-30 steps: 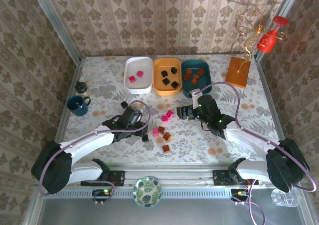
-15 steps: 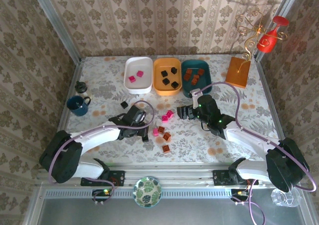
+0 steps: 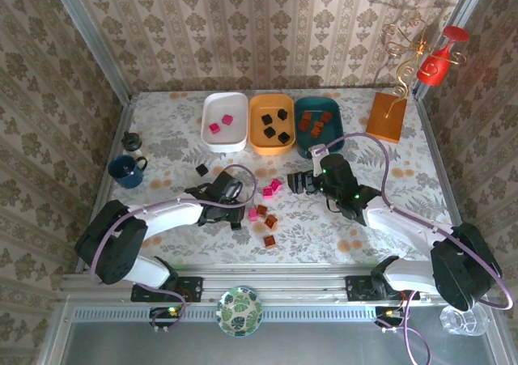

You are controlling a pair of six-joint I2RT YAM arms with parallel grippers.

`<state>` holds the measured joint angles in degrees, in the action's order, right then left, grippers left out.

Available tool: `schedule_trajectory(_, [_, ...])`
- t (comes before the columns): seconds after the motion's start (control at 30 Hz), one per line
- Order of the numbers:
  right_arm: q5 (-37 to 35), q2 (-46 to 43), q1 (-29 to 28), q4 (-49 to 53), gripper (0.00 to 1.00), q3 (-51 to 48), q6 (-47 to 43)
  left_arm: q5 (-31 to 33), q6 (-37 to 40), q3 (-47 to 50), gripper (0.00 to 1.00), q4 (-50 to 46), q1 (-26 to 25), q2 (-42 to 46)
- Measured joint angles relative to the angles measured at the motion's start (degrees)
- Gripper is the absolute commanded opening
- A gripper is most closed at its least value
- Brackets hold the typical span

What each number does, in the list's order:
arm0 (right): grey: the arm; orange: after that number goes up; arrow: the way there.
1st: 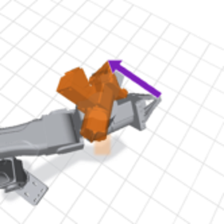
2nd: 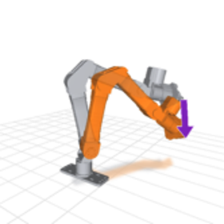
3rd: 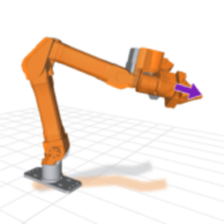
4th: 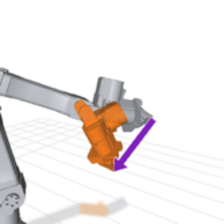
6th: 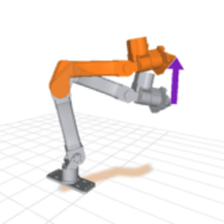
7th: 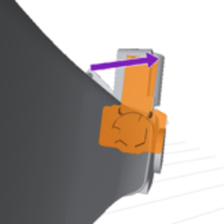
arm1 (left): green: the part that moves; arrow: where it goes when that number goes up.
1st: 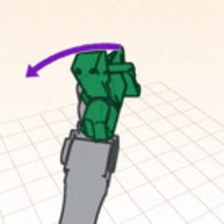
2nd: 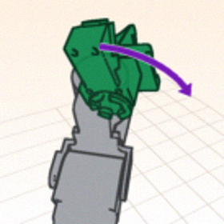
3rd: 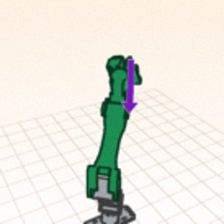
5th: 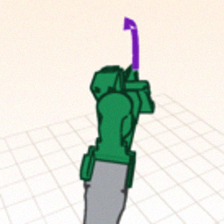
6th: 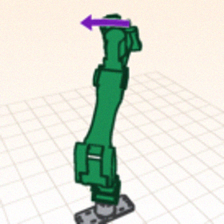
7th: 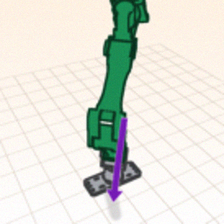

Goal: Sort the legos into containers by color
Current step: Pick up the lego from the middle-left of the table, then place the lego in the container.

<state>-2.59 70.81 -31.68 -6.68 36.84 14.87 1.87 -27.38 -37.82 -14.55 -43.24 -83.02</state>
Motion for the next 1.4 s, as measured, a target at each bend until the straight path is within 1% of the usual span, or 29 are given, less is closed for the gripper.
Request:
schedule_trajectory(0.2, [0.0,0.2,0.0,0.1,0.86,0.0,0.0,1.2,0.1,-0.5,0.31,0.7,-0.6,-0.5])
schedule_trajectory(0.3, [0.0,0.2,0.0,0.1,0.86,0.0,0.0,1.9,0.1,-0.5,0.27,1.2,-0.7,0.8])
schedule_trajectory(0.43, [0.0,0.2,0.0,0.2,0.86,0.0,0.0,2.7,0.4,-1.4,0.28,2.9,-0.3,5.5])
schedule_trajectory(0.53, [0.0,0.2,0.0,0.2,0.86,0.0,0.0,3.5,1.9,-5.2,0.28,4.9,1.9,6.8])
schedule_trajectory(0.6, [0.0,0.2,0.0,0.1,0.86,0.0,0.0,3.3,3.0,-8.4,0.28,6.6,5.6,5.9])
schedule_trajectory(0.7, [0.0,0.2,0.0,0.1,0.86,0.0,0.0,3.3,5.0,-14.6,0.30,8.6,12.0,1.6])
schedule_trajectory(0.77, [0.1,0.2,0.0,0.1,0.86,0.0,0.0,4.1,6.7,-20.0,0.32,8.9,14.8,-3.1])
schedule_trajectory(0.9, [0.1,0.2,0.0,0.0,0.86,0.0,0.1,4.6,9.4,-32.2,0.34,8.9,18.3,-14.3])
schedule_trajectory(1.1, [0.1,0.2,0.0,0.0,0.86,0.0,0.1,4.5,11.0,-47.2,0.37,7.9,22.8,-28.8])
schedule_trajectory(1.27, [0.1,0.2,0.0,0.0,0.86,0.0,0.1,4.3,12.3,-57.9,0.50,4.4,24.7,-36.7])
schedule_trajectory(1.33, [0.1,0.2,0.0,0.0,0.86,0.0,0.1,4.1,12.5,-58.2,0.56,3.5,24.9,-36.7])
schedule_trajectory(1.4, [0.1,0.2,0.0,0.0,0.86,0.0,0.1,3.0,12.4,-55.7,0.61,3.9,24.9,-34.5])
